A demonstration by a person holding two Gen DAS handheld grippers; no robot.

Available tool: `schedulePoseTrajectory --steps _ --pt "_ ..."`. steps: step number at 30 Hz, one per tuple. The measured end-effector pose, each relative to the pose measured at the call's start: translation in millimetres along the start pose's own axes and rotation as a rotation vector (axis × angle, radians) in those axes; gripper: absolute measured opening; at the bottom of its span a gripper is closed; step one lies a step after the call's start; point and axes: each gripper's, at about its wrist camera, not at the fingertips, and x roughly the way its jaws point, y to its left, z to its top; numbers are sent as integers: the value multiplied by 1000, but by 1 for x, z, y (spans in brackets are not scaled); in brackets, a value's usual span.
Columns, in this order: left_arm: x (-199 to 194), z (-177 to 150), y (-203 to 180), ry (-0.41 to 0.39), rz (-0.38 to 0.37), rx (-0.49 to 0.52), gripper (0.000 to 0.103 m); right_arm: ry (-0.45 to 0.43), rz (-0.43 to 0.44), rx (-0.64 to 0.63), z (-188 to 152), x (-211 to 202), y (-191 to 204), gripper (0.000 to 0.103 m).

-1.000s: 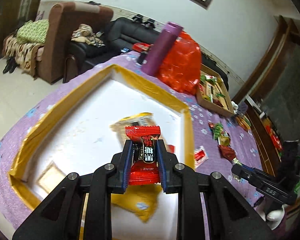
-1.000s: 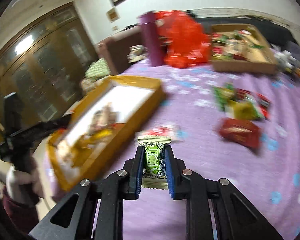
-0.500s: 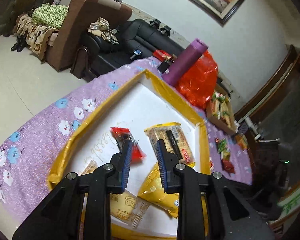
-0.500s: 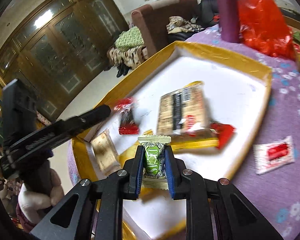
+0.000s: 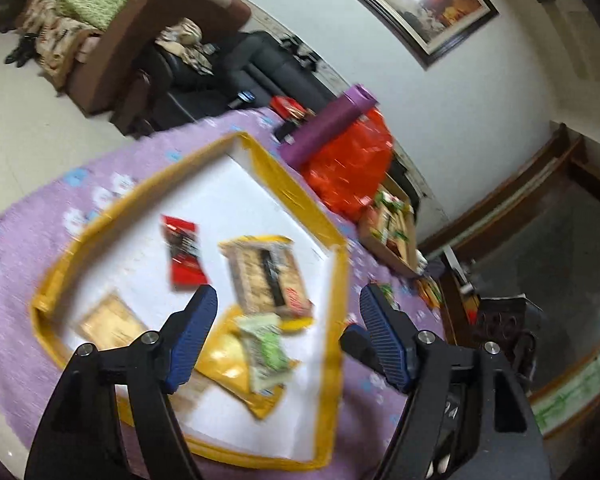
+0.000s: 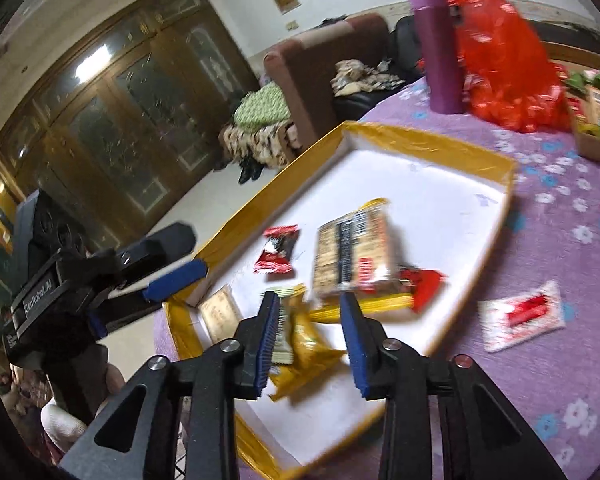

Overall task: Organize snacks
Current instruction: 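Drop the red candy and green packet into the white tray with both grippers, then grasp a red-white sachet with the left gripper while the right gripper grasps a brown candy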

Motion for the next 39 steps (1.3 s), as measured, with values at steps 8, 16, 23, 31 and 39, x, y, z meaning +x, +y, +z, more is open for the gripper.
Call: schedulePoseTrajectory --steps 8,16,23,31,39 --pt "12 -19 -54 79 -15 127 74 -122 -135 139 -17 -81 -93 42" --pt "48 -52 -93 196 28 221 74 -194 -337 333 -49 -160 -204 50" --pt "74 -85 -134 285 82 387 74 -181 -330 368 -47 -151 -231 51" --pt "92 -100 -151 336 145 512 74 -142 -405 140 -8 -93 -224 64" --pt "139 -92 -160 401 177 610 74 -15 -363 42 -18 -62 -213 35"
